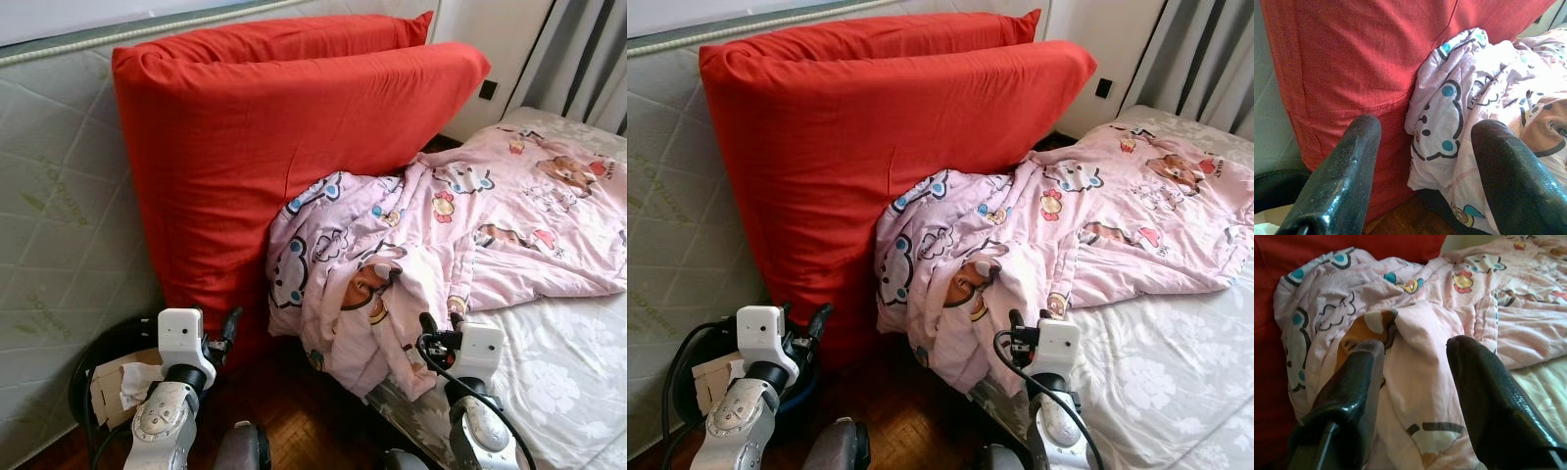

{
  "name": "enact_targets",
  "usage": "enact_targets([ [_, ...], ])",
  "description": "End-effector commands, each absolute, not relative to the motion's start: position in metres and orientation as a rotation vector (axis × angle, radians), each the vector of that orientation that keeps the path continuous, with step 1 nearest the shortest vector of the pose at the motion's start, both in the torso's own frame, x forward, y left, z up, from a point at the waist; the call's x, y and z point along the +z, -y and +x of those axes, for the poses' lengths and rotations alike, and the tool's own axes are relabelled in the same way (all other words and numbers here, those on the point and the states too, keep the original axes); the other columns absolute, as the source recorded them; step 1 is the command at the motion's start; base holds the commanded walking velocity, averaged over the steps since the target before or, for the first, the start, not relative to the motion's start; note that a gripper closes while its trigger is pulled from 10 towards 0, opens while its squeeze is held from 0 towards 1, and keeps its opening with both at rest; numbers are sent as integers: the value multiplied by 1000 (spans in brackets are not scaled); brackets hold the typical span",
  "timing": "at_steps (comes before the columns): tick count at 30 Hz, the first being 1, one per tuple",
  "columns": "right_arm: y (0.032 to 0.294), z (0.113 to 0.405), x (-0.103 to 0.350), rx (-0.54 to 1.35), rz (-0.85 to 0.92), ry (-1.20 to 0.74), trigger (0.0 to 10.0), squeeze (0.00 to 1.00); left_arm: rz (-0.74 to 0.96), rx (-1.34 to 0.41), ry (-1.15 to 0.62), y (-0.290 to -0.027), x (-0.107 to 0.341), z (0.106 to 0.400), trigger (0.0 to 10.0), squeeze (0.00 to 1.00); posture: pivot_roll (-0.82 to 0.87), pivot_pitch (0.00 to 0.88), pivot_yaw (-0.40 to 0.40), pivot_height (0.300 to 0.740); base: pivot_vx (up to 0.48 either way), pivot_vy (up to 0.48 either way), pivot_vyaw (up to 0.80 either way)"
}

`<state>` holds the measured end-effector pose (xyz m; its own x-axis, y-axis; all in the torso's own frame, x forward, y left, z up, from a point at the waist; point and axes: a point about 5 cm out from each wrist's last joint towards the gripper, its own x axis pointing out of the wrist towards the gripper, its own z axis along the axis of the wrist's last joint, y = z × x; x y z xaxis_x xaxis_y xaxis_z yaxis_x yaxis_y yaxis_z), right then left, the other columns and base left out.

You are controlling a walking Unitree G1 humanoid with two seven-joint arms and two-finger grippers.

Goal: Clean up the room

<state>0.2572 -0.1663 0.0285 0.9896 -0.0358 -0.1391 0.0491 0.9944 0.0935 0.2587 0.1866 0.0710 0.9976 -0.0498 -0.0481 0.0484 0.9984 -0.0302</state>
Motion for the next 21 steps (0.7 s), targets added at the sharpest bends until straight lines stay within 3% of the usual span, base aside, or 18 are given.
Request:
enact_targets([
  [1,165,256,23,-26,95,-164,10000,0,-30,-53,-50,-186,72,260,10000,0,-42,39,-17,611,0,0,0],
  [21,166,255,18,-5,96,-168,10000,0,-26,-53,-71,-185,69,262,10000,0,-43,38,-18,601,0,0,0],
])
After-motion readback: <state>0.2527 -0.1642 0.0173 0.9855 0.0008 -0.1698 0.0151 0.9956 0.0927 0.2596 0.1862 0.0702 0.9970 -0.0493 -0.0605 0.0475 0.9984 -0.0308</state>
